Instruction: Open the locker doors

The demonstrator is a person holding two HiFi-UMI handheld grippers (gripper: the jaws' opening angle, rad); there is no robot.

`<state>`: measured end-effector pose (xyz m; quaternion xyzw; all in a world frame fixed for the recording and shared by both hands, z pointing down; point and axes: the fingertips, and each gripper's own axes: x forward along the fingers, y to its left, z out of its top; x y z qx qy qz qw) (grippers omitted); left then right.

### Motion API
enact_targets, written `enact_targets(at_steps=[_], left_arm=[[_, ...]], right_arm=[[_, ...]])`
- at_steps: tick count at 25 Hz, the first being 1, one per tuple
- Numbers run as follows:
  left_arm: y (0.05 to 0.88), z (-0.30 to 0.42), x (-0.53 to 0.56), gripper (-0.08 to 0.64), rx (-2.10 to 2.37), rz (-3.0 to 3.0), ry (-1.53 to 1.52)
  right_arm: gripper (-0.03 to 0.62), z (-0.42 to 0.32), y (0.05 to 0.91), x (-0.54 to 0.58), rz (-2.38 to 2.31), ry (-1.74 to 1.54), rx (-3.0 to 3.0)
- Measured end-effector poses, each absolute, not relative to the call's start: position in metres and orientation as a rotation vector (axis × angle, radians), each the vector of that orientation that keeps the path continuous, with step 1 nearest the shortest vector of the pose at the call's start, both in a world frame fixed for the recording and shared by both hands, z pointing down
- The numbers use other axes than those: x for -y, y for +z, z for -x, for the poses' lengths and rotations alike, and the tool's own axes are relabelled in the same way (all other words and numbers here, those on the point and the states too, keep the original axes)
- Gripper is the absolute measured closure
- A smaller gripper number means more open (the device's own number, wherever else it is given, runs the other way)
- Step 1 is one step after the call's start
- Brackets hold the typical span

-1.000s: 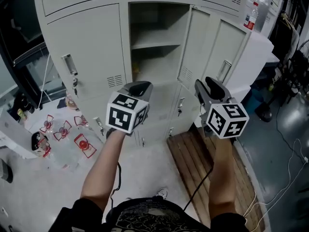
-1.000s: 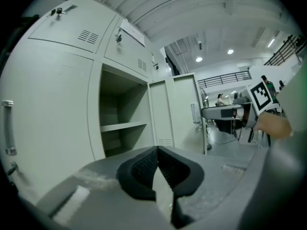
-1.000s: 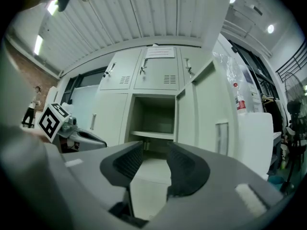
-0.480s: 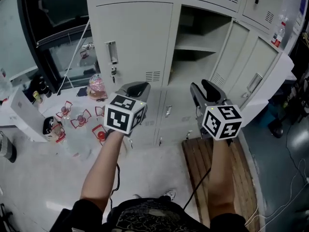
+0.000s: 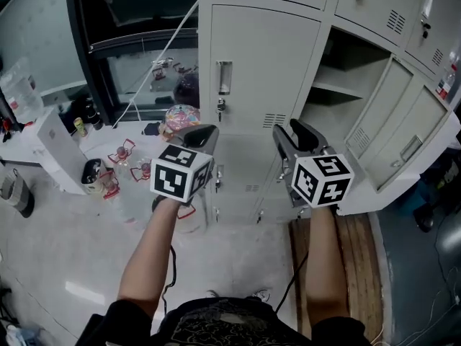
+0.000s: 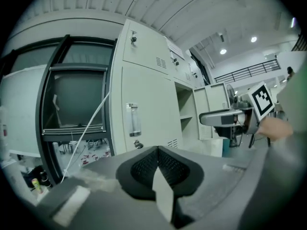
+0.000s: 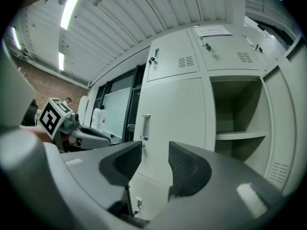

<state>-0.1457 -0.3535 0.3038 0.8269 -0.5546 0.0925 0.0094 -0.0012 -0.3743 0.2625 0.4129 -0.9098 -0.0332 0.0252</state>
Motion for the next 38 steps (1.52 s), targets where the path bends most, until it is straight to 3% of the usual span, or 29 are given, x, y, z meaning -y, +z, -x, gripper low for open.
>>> enact_targets(at_steps=[15, 38], left_arm=[[0.314, 0.237, 0.346, 0.558, 1.915, -2.395, 0.297], [0.307, 0.249, 0.389, 0.558, 1.859, -2.307, 0.115]], right_arm=[[0.410, 0.143, 0.261, 0.395, -0.930, -0.091, 2.941], [0.356, 0.197, 0.254, 0.460, -0.765, -0.081, 2.986]])
